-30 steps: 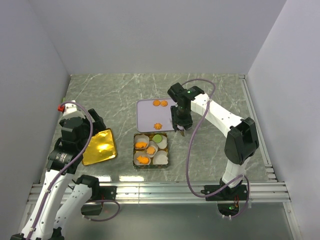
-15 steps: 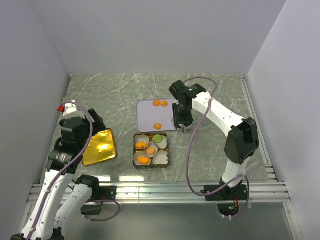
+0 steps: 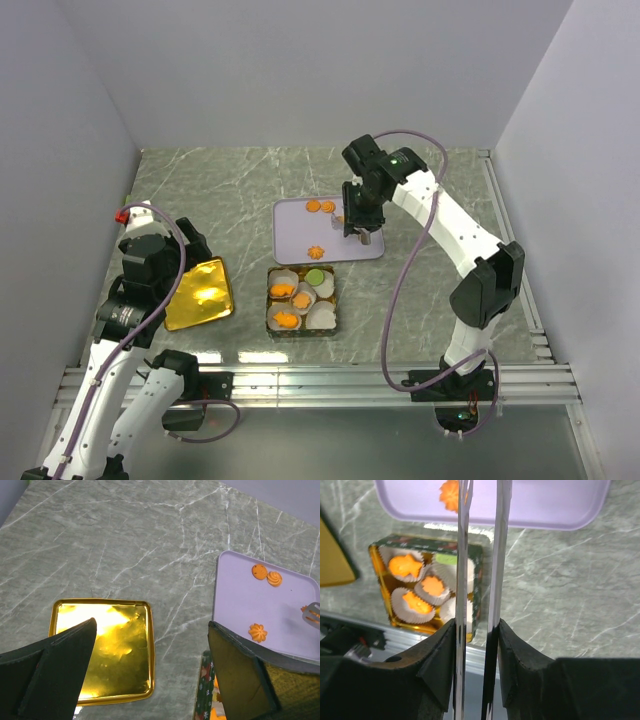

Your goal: Pack the cookies

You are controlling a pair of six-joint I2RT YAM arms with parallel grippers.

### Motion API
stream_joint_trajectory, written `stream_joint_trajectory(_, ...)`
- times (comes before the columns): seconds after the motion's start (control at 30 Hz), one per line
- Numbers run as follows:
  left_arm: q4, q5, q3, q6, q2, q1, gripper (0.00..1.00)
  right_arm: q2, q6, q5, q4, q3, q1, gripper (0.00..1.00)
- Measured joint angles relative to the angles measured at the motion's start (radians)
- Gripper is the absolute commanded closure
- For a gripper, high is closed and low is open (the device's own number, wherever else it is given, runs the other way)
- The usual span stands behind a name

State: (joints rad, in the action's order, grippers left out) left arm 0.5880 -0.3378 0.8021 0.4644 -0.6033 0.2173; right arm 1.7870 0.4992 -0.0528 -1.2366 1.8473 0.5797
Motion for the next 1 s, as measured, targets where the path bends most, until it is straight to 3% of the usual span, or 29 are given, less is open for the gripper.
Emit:
stream_joint_trajectory(0.43,0.000,0.000,0.000,0.000,0.004,0.000,0.01,-0.159,0.002,-0.170,0.018,-0.047,0.019,0.59)
stream_joint_trajectory(0.73,0.000,0.001,0.000,0.000,0.004,0.016,0.02,-0.368,-0.007,-0.233,0.084,-0.296,0.137,0.59)
stream_joint_trajectory(1.0,0.000,0.001,0.000,0.000,0.003,0.023,0.02,-0.446,-0.017,-0.238,0.133,-0.445,0.225,0.59)
